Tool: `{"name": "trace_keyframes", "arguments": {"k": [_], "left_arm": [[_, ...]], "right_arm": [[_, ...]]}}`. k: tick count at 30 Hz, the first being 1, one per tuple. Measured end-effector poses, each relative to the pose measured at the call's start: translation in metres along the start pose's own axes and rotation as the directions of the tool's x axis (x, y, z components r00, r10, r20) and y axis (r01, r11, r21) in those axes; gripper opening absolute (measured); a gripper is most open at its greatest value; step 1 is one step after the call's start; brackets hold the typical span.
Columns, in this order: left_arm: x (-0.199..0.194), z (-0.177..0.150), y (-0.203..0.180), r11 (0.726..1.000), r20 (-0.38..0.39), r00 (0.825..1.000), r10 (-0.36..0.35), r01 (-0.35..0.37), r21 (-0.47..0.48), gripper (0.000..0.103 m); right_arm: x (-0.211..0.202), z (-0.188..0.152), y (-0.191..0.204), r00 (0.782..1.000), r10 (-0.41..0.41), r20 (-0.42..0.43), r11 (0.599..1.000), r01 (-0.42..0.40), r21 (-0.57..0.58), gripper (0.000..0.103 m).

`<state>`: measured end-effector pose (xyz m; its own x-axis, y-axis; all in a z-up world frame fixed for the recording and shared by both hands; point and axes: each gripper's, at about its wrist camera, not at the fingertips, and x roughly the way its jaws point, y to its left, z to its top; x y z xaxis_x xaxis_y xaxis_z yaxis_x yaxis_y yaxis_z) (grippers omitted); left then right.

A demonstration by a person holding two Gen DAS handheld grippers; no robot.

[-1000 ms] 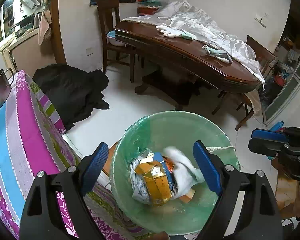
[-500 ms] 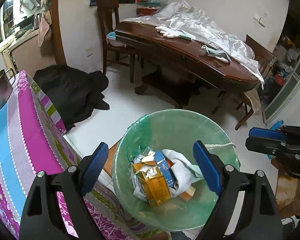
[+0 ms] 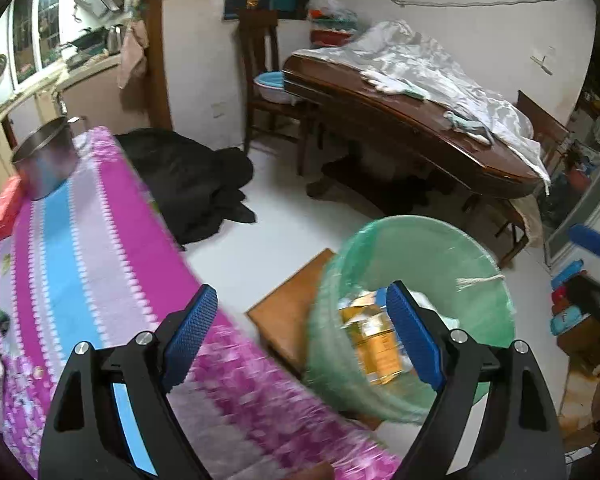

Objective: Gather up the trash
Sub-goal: 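Move both open grippers back toward the table items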

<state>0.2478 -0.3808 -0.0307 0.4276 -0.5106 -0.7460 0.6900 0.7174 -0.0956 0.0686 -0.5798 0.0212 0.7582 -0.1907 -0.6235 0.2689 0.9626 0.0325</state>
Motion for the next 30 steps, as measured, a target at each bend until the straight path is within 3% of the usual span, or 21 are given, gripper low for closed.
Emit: {"name": "trace_keyframes", "arguments": {"k": [4, 7, 11, 14, 18, 22, 24, 27, 30], "left_arm": [[-0.023, -0.014, 0.029, 0.999, 0.018, 0.999, 0.035, -0.036, 0.018, 0.084], [-0.051, -0.032, 0.071, 0.996, 0.034, 0.995, 0.089, -0.089, 0.013, 0.084], [-0.093, -0.053, 0.148, 0.979, 0.049, 0.979, 0.197, -0.193, -0.069, 0.084], [-0.131, -0.069, 0.219, 0.946, 0.057, 0.958, 0.279, -0.265, -0.185, 0.084], [-0.165, -0.084, 0.31, 0.875, 0.023, 0.934, 0.356, -0.325, -0.359, 0.084], [-0.156, -0.089, 0.375, 0.806, -0.078, 0.912, 0.403, -0.394, -0.443, 0.084], [-0.142, -0.091, 0.389, 0.788, -0.122, 0.901, 0.416, -0.424, -0.446, 0.085], [-0.122, -0.095, 0.396, 0.785, -0.159, 0.896, 0.415, -0.441, -0.435, 0.086], [-0.105, -0.09, 0.395, 0.782, -0.178, 0.878, 0.444, -0.477, -0.401, 0.087]], "right_arm": [[-0.012, -0.006, 0.02, 0.999, 0.009, 0.054, 0.999, -0.008, -0.034, 0.091], [-0.019, -0.012, 0.04, 0.995, 0.055, 0.078, 0.997, -0.051, -0.05, 0.091], [-0.016, -0.021, 0.067, 0.987, 0.149, 0.065, 0.986, -0.143, -0.085, 0.091], [-0.005, -0.024, 0.097, 0.978, 0.204, 0.04, 0.972, -0.197, -0.13, 0.091], [0.016, -0.02, 0.153, 0.961, 0.275, 0.0, 0.945, -0.271, -0.182, 0.091], [0.038, -0.011, 0.208, 0.938, 0.344, -0.036, 0.91, -0.343, -0.233, 0.091], [0.052, -0.007, 0.239, 0.924, 0.379, -0.058, 0.889, -0.381, -0.255, 0.091], [0.066, -0.002, 0.269, 0.911, 0.405, -0.081, 0.87, -0.411, -0.273, 0.091], [0.082, 0.002, 0.297, 0.9, 0.421, -0.11, 0.853, -0.434, -0.29, 0.091]]}}
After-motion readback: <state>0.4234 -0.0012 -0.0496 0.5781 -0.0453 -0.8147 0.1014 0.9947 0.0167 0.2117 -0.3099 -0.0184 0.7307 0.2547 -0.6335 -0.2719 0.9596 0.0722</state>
